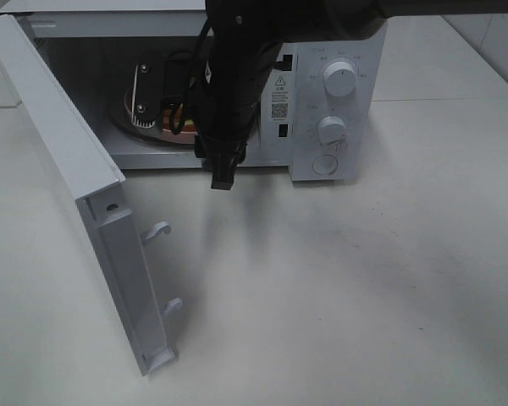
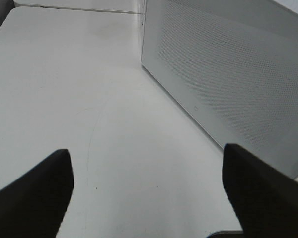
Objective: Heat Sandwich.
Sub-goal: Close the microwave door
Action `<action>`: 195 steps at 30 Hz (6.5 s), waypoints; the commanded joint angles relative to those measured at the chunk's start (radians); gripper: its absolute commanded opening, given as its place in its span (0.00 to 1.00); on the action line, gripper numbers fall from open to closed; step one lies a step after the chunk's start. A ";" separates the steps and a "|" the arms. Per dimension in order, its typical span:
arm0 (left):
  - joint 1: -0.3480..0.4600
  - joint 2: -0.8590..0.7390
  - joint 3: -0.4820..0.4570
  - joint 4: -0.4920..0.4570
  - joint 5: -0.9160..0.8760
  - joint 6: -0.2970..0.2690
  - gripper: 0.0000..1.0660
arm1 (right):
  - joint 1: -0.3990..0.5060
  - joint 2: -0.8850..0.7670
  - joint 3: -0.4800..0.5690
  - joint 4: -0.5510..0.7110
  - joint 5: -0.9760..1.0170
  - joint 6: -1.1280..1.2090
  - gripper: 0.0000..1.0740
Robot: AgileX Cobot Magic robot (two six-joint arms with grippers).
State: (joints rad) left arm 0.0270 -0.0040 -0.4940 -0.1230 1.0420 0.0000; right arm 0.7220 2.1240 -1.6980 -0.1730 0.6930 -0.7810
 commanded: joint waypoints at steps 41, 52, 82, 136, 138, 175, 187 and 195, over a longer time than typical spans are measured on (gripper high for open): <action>-0.006 -0.022 0.003 -0.004 -0.012 0.000 0.71 | -0.158 -0.701 0.663 0.033 0.182 0.893 0.46; -0.006 -0.022 0.003 -0.005 -0.012 0.000 0.71 | -0.410 -0.757 0.664 0.060 0.341 0.892 0.46; -0.006 -0.022 0.003 -0.005 -0.012 0.000 0.71 | -0.790 -1.409 1.026 0.201 0.373 0.686 0.46; -0.006 -0.022 0.003 -0.005 -0.012 0.000 0.71 | -0.790 -2.155 1.170 0.254 0.304 0.704 0.46; -0.006 -0.022 0.003 -0.005 -0.012 0.000 0.71 | -0.790 -2.155 1.192 0.240 0.343 0.733 0.46; -0.006 -0.022 0.003 -0.005 -0.012 0.000 0.71 | -0.789 -2.155 1.195 0.178 0.343 0.830 0.46; -0.006 -0.022 0.003 -0.005 -0.012 0.000 0.71 | -0.789 -2.155 1.195 0.179 0.343 0.830 0.46; -0.006 -0.022 0.003 -0.006 -0.012 0.000 0.71 | -0.789 -2.155 1.195 0.179 0.343 0.830 0.46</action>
State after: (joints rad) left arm 0.0270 -0.0040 -0.4940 -0.1230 1.0420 0.0000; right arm -0.0600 -0.0040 -0.5050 0.0000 1.0410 0.0390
